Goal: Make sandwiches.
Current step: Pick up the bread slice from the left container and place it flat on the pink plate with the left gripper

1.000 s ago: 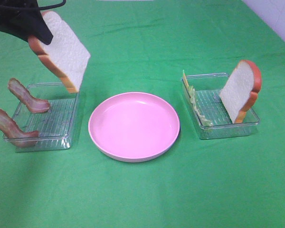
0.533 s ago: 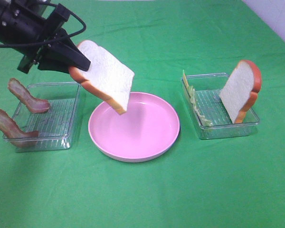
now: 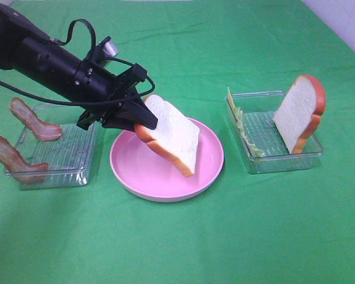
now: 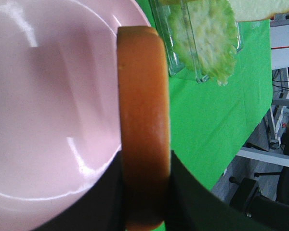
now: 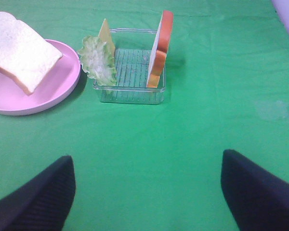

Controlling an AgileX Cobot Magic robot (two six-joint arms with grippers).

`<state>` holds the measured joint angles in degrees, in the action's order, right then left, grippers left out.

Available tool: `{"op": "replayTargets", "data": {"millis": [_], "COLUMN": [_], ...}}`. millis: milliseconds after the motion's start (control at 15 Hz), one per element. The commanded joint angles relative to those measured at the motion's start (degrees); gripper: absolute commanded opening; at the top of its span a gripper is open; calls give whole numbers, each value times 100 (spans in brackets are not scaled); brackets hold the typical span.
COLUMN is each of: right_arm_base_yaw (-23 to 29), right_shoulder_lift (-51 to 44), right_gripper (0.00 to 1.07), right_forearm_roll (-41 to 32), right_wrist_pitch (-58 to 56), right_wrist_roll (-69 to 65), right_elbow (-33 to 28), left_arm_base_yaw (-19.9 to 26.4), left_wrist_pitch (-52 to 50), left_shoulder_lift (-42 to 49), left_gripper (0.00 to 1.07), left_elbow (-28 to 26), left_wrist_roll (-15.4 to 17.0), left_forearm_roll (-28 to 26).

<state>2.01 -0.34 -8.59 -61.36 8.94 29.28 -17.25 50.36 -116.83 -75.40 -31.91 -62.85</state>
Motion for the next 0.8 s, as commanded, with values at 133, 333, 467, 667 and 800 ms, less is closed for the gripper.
{"op": "replayTargets", "data": {"millis": [133,333,467,667,800], "right_arm_base_yaw": [-29,-29,-29,-29,-29], "right_shoulder_lift": [-80,-80,-80,-80,-80], "right_gripper": [79,79,79,79,79], "right_forearm_roll": [11,11,11,11,11], "right_wrist_pitch": [46,46,46,46,46], "right_wrist_roll": [-17,-17,-17,-17,-17], "right_elbow": [-29,-29,-29,-29,-29], "left_arm_base_yaw": [-34,-92,-206,-355,-378], "left_wrist_pitch": [-143,-120,-178,-378,-384], "left_shoulder_lift": [-246,-395,-401,-453,-498], "left_gripper": [0,0,0,0,0], "left_elbow": [6,6,6,6,6], "left_wrist_roll": [-34,-86,-132,-132,-120], "left_forearm_roll": [-435,-556,-550,-550,-516]}}
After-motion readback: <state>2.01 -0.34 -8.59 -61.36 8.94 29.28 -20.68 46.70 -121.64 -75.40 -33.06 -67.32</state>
